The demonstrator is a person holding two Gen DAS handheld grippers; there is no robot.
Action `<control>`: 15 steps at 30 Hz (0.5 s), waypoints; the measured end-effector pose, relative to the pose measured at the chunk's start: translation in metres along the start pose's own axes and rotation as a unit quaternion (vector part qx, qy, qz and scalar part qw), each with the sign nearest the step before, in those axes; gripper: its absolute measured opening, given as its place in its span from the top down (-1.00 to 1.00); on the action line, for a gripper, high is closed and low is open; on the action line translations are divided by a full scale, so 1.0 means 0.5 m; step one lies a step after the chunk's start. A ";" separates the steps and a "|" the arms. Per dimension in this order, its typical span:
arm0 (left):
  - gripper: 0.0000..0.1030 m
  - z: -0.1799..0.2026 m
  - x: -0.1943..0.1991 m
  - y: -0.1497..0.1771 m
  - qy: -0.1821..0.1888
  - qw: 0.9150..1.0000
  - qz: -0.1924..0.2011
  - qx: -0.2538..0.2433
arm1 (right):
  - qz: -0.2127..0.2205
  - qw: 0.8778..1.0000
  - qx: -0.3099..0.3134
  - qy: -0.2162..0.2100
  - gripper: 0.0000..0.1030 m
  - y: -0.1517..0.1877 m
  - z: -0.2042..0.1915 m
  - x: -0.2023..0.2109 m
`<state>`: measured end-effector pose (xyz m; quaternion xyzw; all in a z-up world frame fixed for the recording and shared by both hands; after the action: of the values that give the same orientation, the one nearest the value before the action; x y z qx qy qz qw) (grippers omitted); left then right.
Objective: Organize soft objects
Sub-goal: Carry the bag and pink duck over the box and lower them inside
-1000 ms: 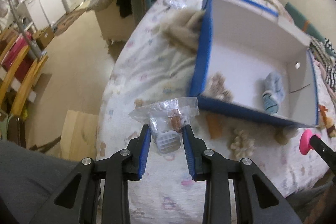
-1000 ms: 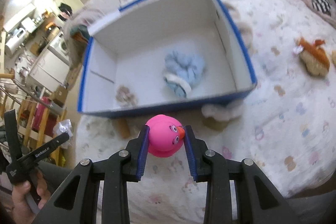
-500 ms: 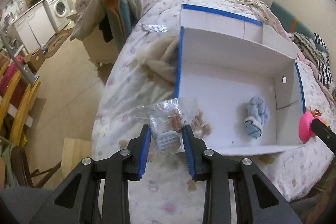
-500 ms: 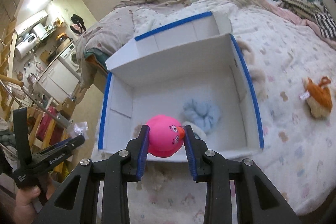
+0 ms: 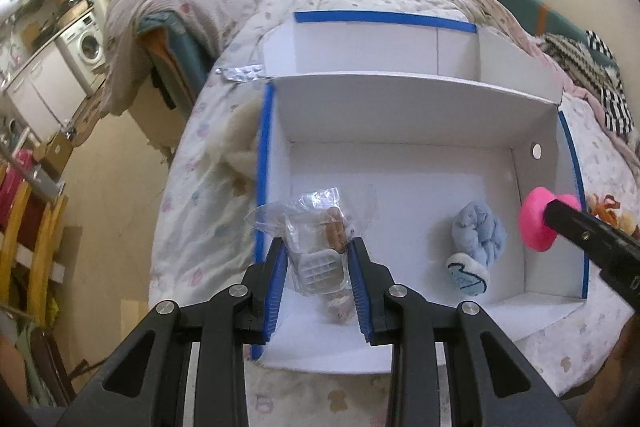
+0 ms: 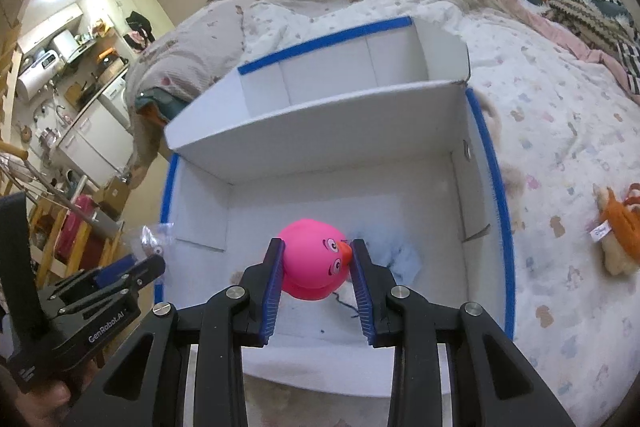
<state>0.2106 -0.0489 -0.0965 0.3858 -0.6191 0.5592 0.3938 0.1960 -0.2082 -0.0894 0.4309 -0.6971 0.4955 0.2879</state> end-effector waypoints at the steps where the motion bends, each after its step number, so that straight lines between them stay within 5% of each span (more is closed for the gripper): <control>1: 0.46 0.007 -0.006 -0.003 -0.001 1.000 0.001 -0.004 | -0.003 1.000 -0.001 0.001 0.33 0.001 0.003 -0.007; 15: 0.46 0.054 -0.111 -0.002 -0.001 0.999 -0.017 -0.034 | -0.054 0.996 0.026 0.068 0.33 0.034 0.040 -0.121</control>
<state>0.2318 -0.0739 -0.1489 0.3835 -0.6313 0.5307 0.4157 0.2093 -0.2056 -0.1541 0.4406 -0.6384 0.5256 0.3493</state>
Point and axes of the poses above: each gripper's, at about its wrist camera, not at the fingertips, and x roughly against the way its jaws point, z to its right, y to its underside, the point moved 8 cm from there along -x, roughly the way its jaws point, and after that the axes turned 10 degrees about -z, right-handed, at the moved point
